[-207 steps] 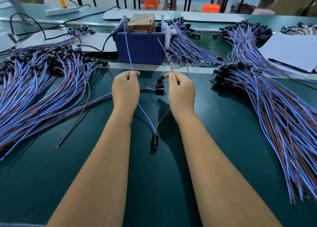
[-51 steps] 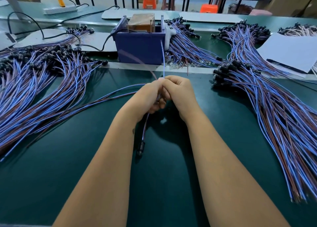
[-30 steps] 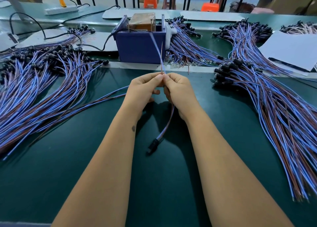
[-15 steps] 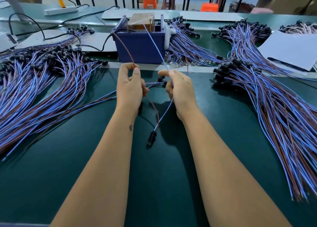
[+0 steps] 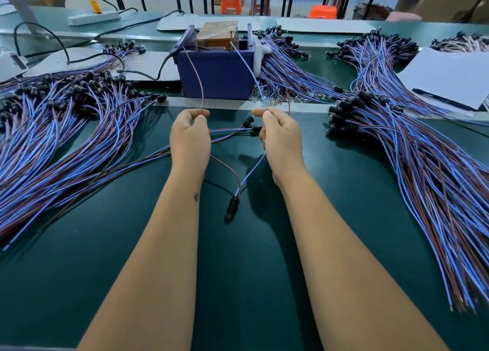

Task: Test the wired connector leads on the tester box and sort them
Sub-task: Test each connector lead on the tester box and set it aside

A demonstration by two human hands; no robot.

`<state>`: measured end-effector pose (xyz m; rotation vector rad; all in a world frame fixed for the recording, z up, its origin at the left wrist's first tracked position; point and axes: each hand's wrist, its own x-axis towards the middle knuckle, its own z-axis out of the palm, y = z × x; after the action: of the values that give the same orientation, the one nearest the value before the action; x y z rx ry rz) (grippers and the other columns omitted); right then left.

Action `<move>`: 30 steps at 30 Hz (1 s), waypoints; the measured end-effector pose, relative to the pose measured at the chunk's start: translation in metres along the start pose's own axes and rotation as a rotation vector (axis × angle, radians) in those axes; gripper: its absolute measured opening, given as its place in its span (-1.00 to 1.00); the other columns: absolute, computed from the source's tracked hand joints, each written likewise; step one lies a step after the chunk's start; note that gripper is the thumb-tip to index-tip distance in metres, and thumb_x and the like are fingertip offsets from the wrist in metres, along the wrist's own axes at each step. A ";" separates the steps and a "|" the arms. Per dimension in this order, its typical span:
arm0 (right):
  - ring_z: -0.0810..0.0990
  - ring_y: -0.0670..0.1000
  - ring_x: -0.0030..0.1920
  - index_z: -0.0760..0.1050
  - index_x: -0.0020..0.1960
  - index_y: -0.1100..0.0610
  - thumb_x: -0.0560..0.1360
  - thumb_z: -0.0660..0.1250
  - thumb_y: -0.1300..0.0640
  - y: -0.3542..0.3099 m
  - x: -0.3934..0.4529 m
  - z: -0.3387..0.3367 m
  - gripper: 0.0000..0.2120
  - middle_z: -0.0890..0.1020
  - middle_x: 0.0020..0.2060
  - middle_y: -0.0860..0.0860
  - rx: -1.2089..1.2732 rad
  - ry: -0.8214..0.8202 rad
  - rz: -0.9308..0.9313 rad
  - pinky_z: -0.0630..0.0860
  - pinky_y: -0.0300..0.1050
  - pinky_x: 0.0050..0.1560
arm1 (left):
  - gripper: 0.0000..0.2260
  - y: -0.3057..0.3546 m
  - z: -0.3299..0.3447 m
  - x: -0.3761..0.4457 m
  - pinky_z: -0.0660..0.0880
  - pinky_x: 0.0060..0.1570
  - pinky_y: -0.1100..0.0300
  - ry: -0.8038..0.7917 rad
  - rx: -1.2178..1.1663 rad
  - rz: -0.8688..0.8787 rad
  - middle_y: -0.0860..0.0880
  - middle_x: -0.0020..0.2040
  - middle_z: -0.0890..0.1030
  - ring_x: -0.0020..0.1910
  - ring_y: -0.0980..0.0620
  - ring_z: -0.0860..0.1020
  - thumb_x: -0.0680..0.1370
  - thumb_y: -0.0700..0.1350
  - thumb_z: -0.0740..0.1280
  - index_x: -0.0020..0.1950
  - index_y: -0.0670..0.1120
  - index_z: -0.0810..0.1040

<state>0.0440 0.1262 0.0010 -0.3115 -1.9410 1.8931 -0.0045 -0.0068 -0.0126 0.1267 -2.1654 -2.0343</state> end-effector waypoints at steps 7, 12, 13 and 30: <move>0.28 -0.12 -0.48 0.55 -0.10 0.08 0.61 0.10 0.23 0.002 0.001 0.000 -0.73 0.33 -0.58 -0.17 0.005 -0.011 0.014 0.27 -0.27 -0.38 | -0.76 -0.001 0.001 0.000 0.18 -0.46 0.19 -0.034 -0.031 0.008 0.16 -0.55 0.31 -0.52 0.10 0.22 0.51 -0.21 0.11 -0.11 0.04 0.54; 0.27 -0.09 -0.47 0.54 -0.14 0.08 0.61 0.10 0.22 0.004 0.001 0.000 -0.72 0.31 -0.55 -0.10 -0.014 -0.017 0.017 0.27 -0.22 -0.38 | -0.77 -0.001 0.001 -0.001 0.16 -0.48 0.21 -0.040 -0.043 0.020 0.17 -0.57 0.30 -0.53 0.11 0.21 0.49 -0.19 0.12 -0.12 0.04 0.54; 0.28 -0.10 -0.47 0.54 -0.14 0.08 0.61 0.10 0.22 0.004 0.002 0.000 -0.72 0.31 -0.55 -0.10 -0.014 -0.015 0.017 0.27 -0.22 -0.37 | -0.77 -0.001 0.001 -0.002 0.16 -0.48 0.21 -0.044 -0.042 0.024 0.17 -0.57 0.30 -0.53 0.12 0.22 0.48 -0.18 0.12 -0.12 0.04 0.54; 0.33 -0.08 -0.40 0.57 -0.23 0.17 0.57 0.22 0.18 0.009 -0.004 0.013 -0.75 0.39 -0.58 -0.16 -0.259 -0.246 -0.141 0.28 -0.13 -0.27 | -0.82 0.014 0.011 -0.021 0.37 -0.43 0.37 -0.239 -0.069 0.017 0.13 -0.35 0.61 -0.37 0.23 0.50 0.58 -0.18 0.27 -0.09 -0.02 0.66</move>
<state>0.0404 0.1135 -0.0085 -0.0122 -2.3098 1.6568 0.0147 0.0085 -0.0004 -0.1507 -2.2154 -2.2115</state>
